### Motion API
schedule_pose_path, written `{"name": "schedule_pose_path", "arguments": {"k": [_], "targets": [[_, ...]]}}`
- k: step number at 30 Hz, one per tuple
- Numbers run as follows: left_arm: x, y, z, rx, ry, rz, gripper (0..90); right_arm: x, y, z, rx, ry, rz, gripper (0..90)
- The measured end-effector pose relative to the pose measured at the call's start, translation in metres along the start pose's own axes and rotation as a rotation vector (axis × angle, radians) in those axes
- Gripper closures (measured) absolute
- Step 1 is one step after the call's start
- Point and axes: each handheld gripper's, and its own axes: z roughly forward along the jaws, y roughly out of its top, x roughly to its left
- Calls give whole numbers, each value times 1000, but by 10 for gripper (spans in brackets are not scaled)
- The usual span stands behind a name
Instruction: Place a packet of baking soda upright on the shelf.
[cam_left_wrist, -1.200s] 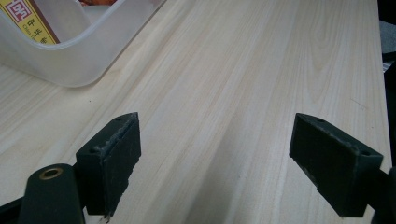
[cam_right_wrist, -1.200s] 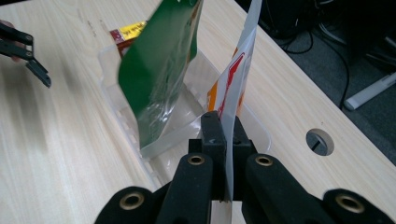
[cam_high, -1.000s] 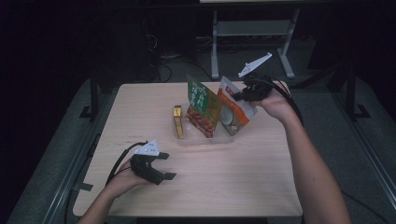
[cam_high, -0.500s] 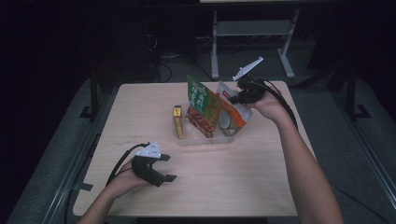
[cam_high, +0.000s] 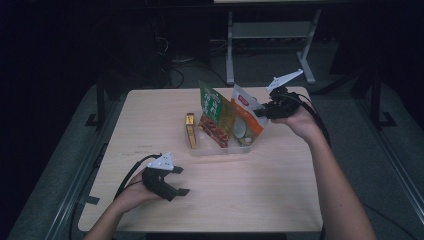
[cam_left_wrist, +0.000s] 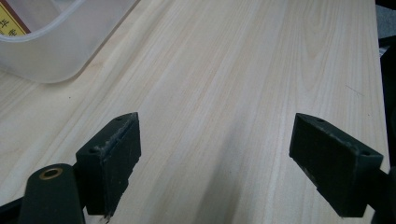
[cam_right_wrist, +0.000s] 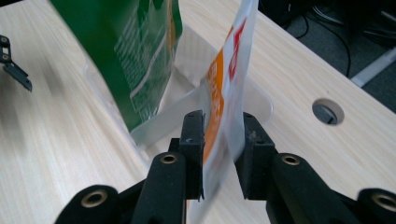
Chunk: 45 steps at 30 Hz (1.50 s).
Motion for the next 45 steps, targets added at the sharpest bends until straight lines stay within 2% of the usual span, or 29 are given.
{"name": "schedule_pose_path", "arguments": {"k": [3,4,10,12,14,16,22,27,29,31,33,35,38,42,45], "targets": [[1,0,0,2,1,3,162,1,-7,-6,-25,-5,6,892],[0,0,0,3,1,4,162,1,-8,-6,-29,-13,-2,898],[0,0,0,3,-2,2,162,1,-3,-6,-75,8,-1,900],[0,0,0,4,-3,2,162,0,3,-6,-72,-2,-11,900],[0,0,0,-4,-3,-7,162,1,8,-4,-73,7,-7,900],[1,0,0,3,-2,3,162,2,11,-3,-76,10,-15,900],[0,0,1,6,1,10,162,3,13,-2,-63,4,-12,882],[-1,0,1,3,4,9,161,3,10,-2,-74,-5,-8,752],[-1,0,0,-2,3,8,161,4,9,-1,-67,-12,-13,646],[0,0,0,-2,4,10,161,6,7,0,-66,-32,-20,478],[0,0,-1,-2,8,11,159,6,5,0,-63,-63,-17,390],[1,0,-1,0,7,5,158,6,2,-2,-82,-63,-3,308],[1,0,-2,8,21,0,156,4,-6,-7,-117,-64,18,250],[-1,1,-6,4,38,-19,156,5,-18,-15,-139,-56,37,238],[-1,4,-8,6,53,-10,155,8,-29,-22,-146,-59,41,225]]}}
